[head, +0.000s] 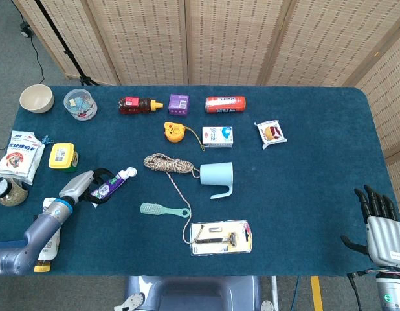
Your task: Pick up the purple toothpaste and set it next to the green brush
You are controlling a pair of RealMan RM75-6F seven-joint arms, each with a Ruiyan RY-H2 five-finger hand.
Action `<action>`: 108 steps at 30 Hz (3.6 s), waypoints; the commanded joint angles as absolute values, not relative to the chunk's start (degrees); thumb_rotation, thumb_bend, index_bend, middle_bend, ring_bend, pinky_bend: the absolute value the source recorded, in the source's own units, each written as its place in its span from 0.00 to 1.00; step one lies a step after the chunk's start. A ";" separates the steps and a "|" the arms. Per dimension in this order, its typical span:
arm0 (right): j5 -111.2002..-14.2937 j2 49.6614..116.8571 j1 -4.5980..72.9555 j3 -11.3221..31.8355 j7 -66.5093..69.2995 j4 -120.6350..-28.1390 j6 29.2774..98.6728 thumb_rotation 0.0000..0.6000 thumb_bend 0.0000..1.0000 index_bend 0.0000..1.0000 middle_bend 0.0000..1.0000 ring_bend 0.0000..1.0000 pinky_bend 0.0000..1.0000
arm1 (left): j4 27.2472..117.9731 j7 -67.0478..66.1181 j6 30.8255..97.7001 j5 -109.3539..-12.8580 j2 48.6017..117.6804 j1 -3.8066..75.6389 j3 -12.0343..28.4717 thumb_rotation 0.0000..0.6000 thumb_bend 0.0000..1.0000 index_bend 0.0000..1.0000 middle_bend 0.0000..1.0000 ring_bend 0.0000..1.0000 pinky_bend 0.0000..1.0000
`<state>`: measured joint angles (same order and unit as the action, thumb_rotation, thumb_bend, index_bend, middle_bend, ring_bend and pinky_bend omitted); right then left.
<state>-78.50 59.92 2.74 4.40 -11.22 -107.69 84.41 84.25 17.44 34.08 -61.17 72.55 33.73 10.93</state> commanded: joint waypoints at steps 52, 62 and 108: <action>-80.69 58.95 0.44 3.82 -9.08 -107.80 87.20 1.00 0.16 0.00 0.00 0.00 0.00 | 100.96 -23.49 55.69 -59.10 74.65 33.53 3.82 0.93 0.28 0.11 0.05 0.07 0.26; -80.69 58.77 -0.18 3.73 -8.32 -107.52 87.71 1.00 0.16 0.00 0.00 0.00 0.00 | 101.84 -32.55 56.64 -52.42 78.06 36.99 3.54 0.84 0.23 0.04 0.00 0.00 0.22; -81.73 58.68 -1.18 3.56 -8.95 -108.91 88.61 1.00 0.16 0.00 0.00 0.00 0.00 | 92.10 -30.26 55.47 -51.55 78.78 40.20 3.95 0.87 0.23 0.17 0.05 0.07 0.21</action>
